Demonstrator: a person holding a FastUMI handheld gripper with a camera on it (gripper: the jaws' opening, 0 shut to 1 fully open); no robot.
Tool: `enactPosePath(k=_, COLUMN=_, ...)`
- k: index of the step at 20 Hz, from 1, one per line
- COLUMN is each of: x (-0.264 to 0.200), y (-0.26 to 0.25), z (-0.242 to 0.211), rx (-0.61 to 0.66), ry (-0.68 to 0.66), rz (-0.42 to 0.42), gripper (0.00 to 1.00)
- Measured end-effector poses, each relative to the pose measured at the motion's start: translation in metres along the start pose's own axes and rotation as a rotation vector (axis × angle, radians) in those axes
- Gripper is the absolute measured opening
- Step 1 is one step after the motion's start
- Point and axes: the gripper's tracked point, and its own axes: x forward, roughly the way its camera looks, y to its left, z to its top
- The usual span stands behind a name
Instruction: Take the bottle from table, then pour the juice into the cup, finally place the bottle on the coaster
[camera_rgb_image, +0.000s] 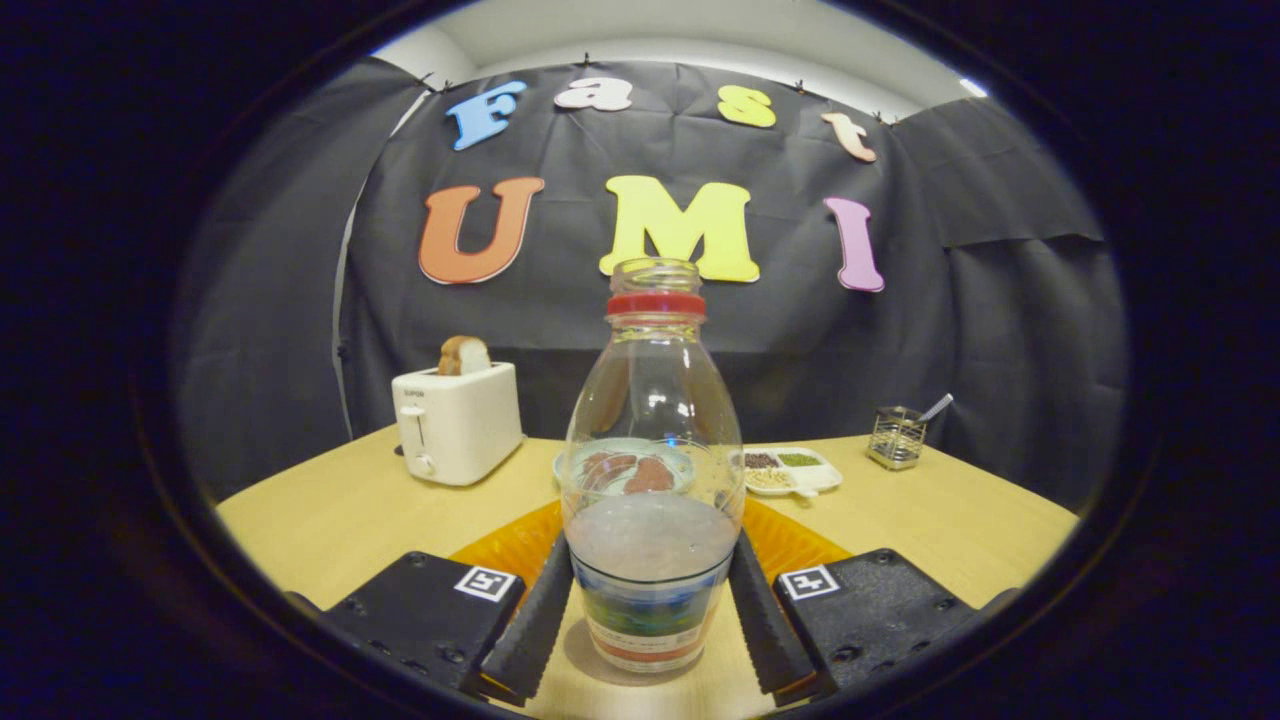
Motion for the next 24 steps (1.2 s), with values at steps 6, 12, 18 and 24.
enactPosePath(k=6, x=0.004, y=0.007, z=-0.017, rx=-0.022, ry=0.006, rz=0.005, gripper=0.82)
enactPosePath(k=12, x=-0.006, y=0.015, z=-0.006, rx=-0.011, ry=0.005, rz=0.032, gripper=1.00)
enactPosePath(k=18, x=-0.039, y=0.009, z=0.031, rx=0.005, ry=-0.024, rz=0.051, gripper=1.00)
enactPosePath(k=24, x=-0.086, y=0.000, z=0.083, rx=0.058, ry=-0.050, rz=0.035, gripper=1.00)
